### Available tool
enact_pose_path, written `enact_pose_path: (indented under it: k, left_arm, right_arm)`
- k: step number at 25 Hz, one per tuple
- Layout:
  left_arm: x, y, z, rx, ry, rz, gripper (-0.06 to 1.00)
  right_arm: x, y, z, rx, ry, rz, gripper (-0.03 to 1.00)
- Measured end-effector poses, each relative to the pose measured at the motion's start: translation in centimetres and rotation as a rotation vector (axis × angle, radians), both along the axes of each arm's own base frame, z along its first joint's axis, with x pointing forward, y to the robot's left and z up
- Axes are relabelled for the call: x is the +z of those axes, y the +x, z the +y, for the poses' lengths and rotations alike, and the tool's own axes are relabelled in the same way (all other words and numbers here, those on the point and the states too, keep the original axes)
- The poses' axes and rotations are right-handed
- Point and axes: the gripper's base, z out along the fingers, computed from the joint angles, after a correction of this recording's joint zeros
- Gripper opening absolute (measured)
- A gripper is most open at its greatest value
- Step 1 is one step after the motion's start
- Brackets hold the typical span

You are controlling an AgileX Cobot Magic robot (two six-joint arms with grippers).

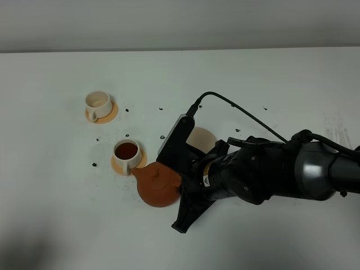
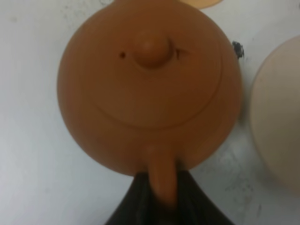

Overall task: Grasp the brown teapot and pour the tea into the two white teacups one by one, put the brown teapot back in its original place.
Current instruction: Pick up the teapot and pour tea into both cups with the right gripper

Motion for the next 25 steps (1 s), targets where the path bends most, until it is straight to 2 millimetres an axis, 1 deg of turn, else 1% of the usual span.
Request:
enact_pose_path:
  k: [2, 5, 11, 14, 19, 25]
  left_arm:
    - [0.0, 0.0, 0.0, 0.000, 0.000, 0.000, 0.66]
    - [0.0, 0.0, 0.0, 0.000, 0.000, 0.000, 0.66]
    - [0.0, 0.0, 0.0, 0.000, 0.000, 0.000, 0.66]
    - [0.0, 0.0, 0.0, 0.000, 0.000, 0.000, 0.66]
    - [0.0, 0.0, 0.0, 0.000, 0.000, 0.000, 0.66]
    - [0.0, 0.0, 0.0, 0.000, 0.000, 0.000, 0.66]
  right_arm:
    - [0.6, 0.2, 0.2, 0.005, 0.004, -0.009, 0.11]
    - [2.5, 0.9, 0.8, 0.025, 0.010, -0.047, 0.11]
    - [6.0, 3.7, 1.4, 0.049, 0.014, -0.173, 0.11]
    - [7.3, 5.1, 1.5, 0.063, 0.011, -0.248, 0.11]
    - [8.2, 8.0, 2.5, 0.080, -0.002, -0.345, 0.11]
    - [7.3, 11.5, 4.3, 0.096, -0.034, -0.417, 0.11]
